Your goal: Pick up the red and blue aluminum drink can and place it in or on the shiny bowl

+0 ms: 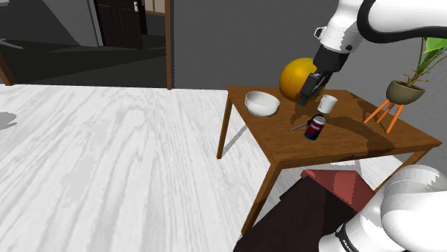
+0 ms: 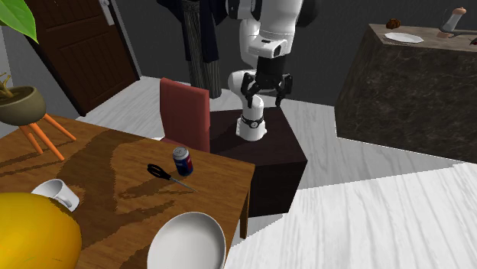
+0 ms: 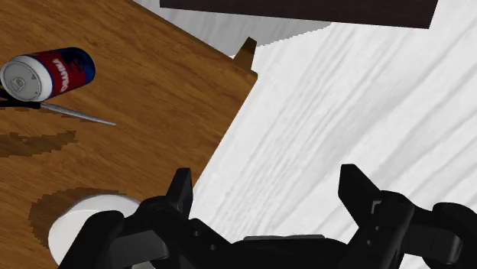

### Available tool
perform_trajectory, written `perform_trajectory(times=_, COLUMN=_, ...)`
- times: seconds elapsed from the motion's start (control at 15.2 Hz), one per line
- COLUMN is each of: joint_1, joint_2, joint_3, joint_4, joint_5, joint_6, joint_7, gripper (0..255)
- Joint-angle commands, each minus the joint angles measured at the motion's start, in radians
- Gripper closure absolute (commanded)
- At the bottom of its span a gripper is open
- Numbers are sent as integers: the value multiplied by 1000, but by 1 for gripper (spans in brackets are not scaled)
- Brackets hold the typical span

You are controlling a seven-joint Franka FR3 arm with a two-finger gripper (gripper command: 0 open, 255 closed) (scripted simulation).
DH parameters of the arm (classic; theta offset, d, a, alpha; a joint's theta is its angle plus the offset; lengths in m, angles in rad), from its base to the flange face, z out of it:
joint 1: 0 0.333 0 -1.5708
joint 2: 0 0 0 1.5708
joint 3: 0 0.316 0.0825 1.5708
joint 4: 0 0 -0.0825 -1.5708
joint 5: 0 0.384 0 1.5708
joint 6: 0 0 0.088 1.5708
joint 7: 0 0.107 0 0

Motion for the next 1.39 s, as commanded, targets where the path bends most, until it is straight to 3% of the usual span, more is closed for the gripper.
perform_trajectory(times=0.0, joint_1=0, joint_2=0, joint_3=0, joint_4=0, joint_5=0, joint_6=0, joint_7=0, gripper=0)
perform_trajectory(times=0.66, joint_1=-84, joint_2=3, joint_3=-229, joint_4=-144, joint_5=-128, joint_6=197, joint_7=-219, gripper=0)
perform_trajectory(times=1.32, joint_1=-129, joint_2=171, joint_3=-497, joint_4=-153, joint_5=-209, joint_6=431, joint_7=-455, gripper=0)
